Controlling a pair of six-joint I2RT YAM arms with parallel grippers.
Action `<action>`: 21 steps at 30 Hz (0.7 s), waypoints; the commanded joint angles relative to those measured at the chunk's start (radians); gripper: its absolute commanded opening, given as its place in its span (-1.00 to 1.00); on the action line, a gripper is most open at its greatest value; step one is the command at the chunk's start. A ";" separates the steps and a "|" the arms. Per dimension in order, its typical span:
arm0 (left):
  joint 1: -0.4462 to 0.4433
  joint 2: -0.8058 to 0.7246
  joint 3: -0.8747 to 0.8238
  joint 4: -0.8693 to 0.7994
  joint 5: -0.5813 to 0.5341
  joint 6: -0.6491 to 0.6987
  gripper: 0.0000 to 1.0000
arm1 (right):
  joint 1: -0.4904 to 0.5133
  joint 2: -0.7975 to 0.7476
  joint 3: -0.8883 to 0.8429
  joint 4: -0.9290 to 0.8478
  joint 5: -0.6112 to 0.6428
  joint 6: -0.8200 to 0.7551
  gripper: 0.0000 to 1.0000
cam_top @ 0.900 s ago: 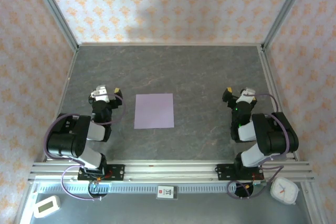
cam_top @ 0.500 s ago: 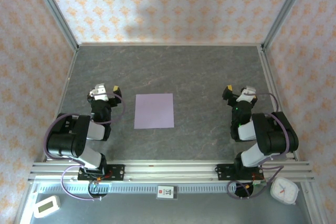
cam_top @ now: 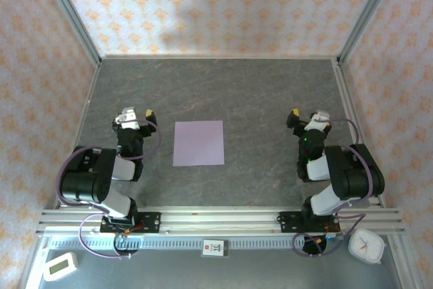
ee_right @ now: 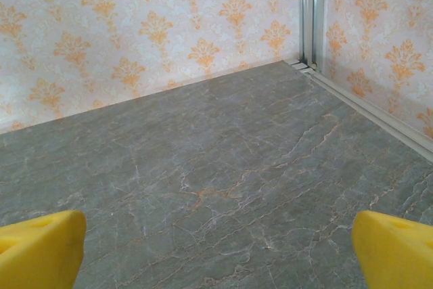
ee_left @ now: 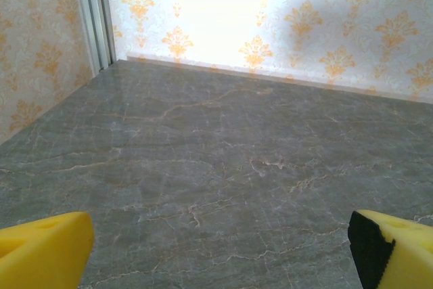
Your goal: Fold a paper plane with a square sheet of paper (pick it up from the middle)
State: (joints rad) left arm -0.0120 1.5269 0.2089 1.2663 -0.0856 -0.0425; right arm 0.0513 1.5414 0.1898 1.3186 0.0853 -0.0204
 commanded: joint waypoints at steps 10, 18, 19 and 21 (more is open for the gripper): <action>-0.020 -0.158 0.123 -0.286 -0.177 -0.015 0.99 | -0.007 -0.123 0.005 -0.069 0.137 0.044 0.99; -0.135 -0.254 0.527 -1.081 -0.109 -0.287 0.98 | -0.008 -0.415 0.200 -0.608 0.127 0.438 0.99; -0.162 -0.252 0.563 -1.145 -0.099 -0.309 0.98 | -0.007 -0.446 0.180 -0.591 0.112 0.497 0.99; -0.226 -0.234 0.624 -1.267 -0.060 -0.370 0.98 | -0.008 -0.511 0.146 -0.569 -0.019 0.577 0.99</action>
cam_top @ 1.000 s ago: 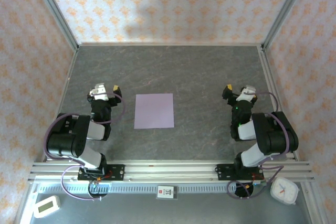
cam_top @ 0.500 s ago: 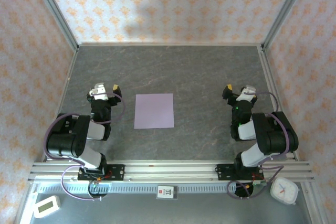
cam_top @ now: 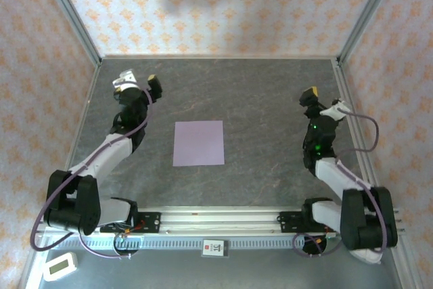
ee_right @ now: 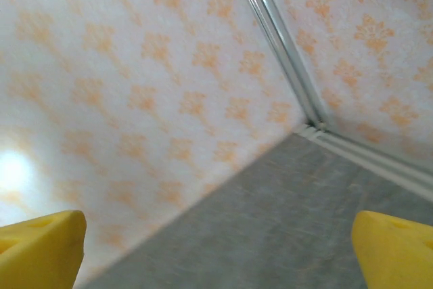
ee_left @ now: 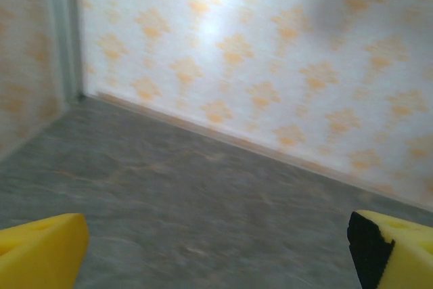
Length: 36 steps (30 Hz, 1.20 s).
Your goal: Fold a paper plane with a square sheet of paper (pick it up from the middle)
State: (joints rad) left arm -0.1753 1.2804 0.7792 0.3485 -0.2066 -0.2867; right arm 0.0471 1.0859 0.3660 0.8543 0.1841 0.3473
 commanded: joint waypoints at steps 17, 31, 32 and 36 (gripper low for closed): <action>-0.403 0.383 0.210 -0.582 0.053 -0.378 0.98 | 0.453 -0.094 -0.091 -0.618 -0.314 0.369 0.89; -0.487 0.474 0.253 -0.643 0.013 -0.416 0.99 | 0.584 0.015 0.017 -0.720 -0.133 0.336 0.99; -0.487 0.481 0.255 -0.647 0.010 -0.416 0.99 | 0.585 0.017 0.017 -0.704 -0.154 0.319 0.99; -0.492 0.508 0.261 -0.651 0.010 -0.413 0.99 | 0.583 0.022 0.016 -0.631 -0.254 0.285 0.99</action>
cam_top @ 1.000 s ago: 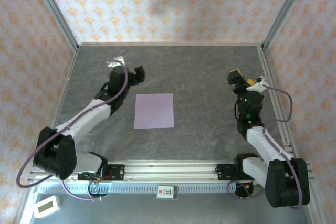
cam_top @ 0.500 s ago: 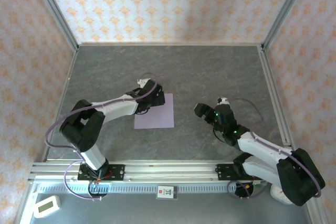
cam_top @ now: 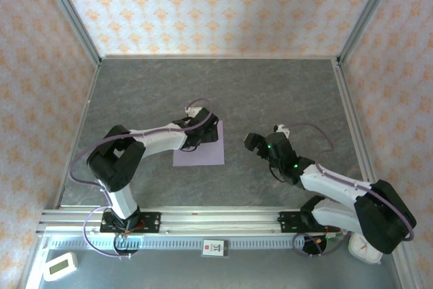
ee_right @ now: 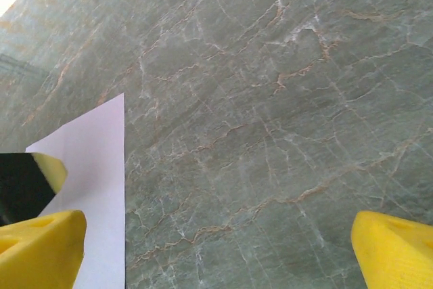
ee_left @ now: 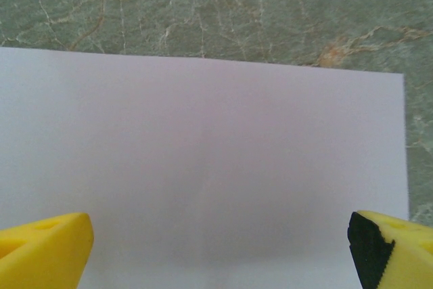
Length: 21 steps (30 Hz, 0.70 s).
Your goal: Fold a paper plane with a square sheet of paper (pick it up from the middle)
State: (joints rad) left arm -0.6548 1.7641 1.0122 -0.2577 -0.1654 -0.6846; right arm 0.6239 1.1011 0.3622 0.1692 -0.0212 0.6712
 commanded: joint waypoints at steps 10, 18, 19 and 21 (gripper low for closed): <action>-0.029 0.090 0.025 -0.046 -0.049 -0.020 0.99 | 0.007 0.062 0.053 0.110 -0.142 -0.046 0.96; -0.046 0.094 -0.012 -0.025 -0.056 -0.018 0.69 | 0.007 0.034 0.060 0.098 -0.132 -0.047 0.95; -0.047 0.091 -0.018 -0.022 -0.054 -0.019 0.64 | 0.007 0.030 0.060 0.094 -0.128 -0.047 0.95; -0.050 0.085 -0.025 -0.019 -0.052 -0.021 0.56 | 0.007 0.023 0.056 0.090 -0.126 -0.046 0.95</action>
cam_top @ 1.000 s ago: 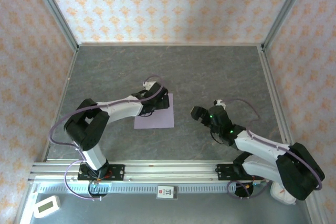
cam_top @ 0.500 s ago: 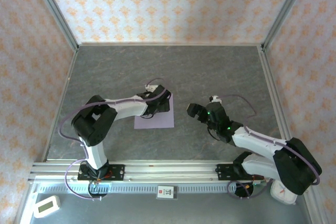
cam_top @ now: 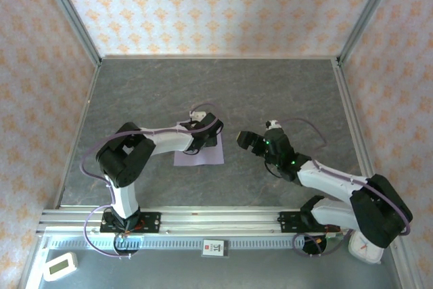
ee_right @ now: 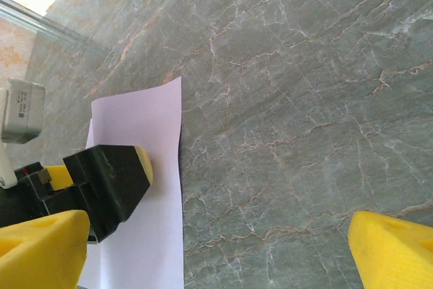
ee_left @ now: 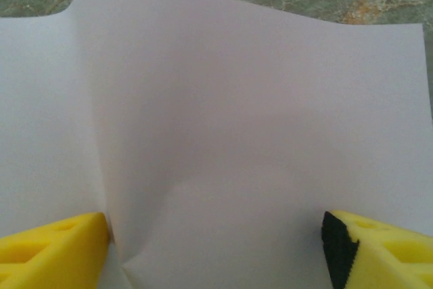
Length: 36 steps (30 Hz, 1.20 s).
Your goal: Fold a paper plane with a square sheet of paper (pick it up from the middle)
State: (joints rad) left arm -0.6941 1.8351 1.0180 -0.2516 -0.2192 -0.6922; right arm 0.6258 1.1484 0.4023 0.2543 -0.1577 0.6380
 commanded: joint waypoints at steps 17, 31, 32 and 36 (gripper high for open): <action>-0.025 -0.301 -0.005 0.050 0.122 0.042 -0.52 | 0.005 -0.050 -0.017 -0.004 0.042 0.000 0.95; -0.022 -0.526 -0.534 0.953 0.406 -0.346 -0.44 | -0.004 -0.110 -0.016 -0.079 0.064 -0.002 0.95; -0.022 -0.515 -0.555 0.984 0.411 -0.357 -0.44 | -0.007 -0.110 -0.017 -0.075 0.045 -0.008 0.95; -0.010 -0.469 -0.598 1.054 0.454 -0.373 -0.44 | -0.024 -0.090 -0.019 -0.041 -0.037 -0.030 0.93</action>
State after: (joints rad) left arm -0.7124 1.3483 0.4389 0.6159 0.1829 -1.0069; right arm 0.6121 1.0554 0.3962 0.2024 -0.1478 0.6312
